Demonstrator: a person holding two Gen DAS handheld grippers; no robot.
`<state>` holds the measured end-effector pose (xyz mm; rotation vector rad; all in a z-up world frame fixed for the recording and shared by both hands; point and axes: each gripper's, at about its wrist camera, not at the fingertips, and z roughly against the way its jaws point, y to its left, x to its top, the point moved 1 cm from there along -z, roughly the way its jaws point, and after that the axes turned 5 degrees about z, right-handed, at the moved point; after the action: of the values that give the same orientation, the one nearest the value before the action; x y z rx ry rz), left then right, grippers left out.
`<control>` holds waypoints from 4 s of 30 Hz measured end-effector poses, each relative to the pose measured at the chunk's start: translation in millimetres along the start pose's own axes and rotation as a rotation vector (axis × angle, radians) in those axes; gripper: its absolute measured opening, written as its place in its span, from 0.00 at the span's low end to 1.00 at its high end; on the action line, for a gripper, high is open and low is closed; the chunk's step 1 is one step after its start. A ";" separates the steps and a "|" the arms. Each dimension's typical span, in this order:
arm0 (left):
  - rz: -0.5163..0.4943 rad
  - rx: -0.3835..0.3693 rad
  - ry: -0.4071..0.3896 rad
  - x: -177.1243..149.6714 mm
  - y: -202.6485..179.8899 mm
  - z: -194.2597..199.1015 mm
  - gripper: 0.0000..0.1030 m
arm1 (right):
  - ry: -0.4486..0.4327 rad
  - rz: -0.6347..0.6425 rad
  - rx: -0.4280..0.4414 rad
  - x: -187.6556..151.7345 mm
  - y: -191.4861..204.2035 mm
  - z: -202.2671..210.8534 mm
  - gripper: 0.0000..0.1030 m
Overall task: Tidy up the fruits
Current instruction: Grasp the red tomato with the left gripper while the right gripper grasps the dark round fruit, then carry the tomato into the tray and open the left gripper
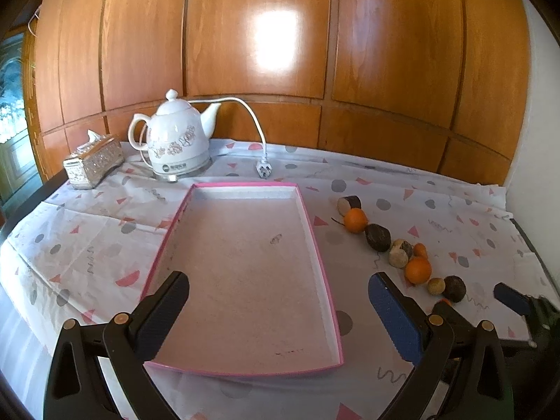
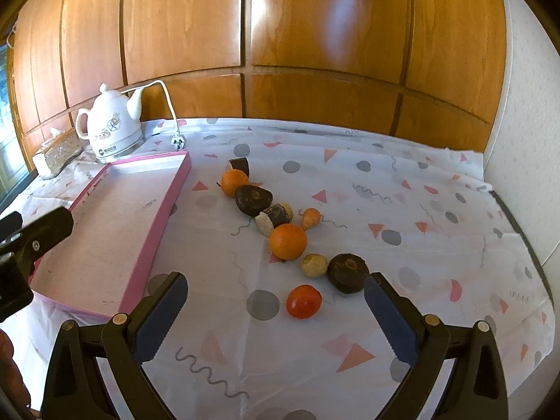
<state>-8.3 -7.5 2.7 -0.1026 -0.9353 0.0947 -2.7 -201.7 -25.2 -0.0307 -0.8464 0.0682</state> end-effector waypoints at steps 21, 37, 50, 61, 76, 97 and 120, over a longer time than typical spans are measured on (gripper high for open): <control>-0.226 -0.323 0.230 -23.8 -73.5 -46.1 0.91 | 0.189 -0.234 0.112 -32.9 -100.3 -44.1 0.33; -0.353 -0.491 0.411 -48.3 -164.8 -97.9 0.53 | 0.197 -0.217 0.134 -35.6 -133.7 -54.0 0.36; -0.298 -0.421 0.396 -52.7 -137.5 -105.3 0.26 | 0.186 -0.102 0.250 -12.2 -109.5 -66.2 0.66; -0.261 -0.422 0.385 -55.7 -127.7 -107.9 0.27 | 0.219 0.049 0.153 -7.1 -89.1 -91.4 0.41; -0.082 -0.350 0.285 0.3 -62.1 -80.5 0.26 | 0.201 0.049 0.054 -16.2 -88.2 -87.4 0.41; 0.148 0.066 0.227 27.5 69.5 -108.4 0.28 | 0.228 0.018 0.048 -19.6 -67.1 -74.2 0.41; 0.135 0.051 0.201 10.9 70.4 -75.5 0.38 | 0.114 0.224 0.306 35.4 56.9 -59.2 0.41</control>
<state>56.4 60.1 -42.1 -0.1253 -0.7242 0.2287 62.4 -142.4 -41.1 0.1572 -0.7083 0.4026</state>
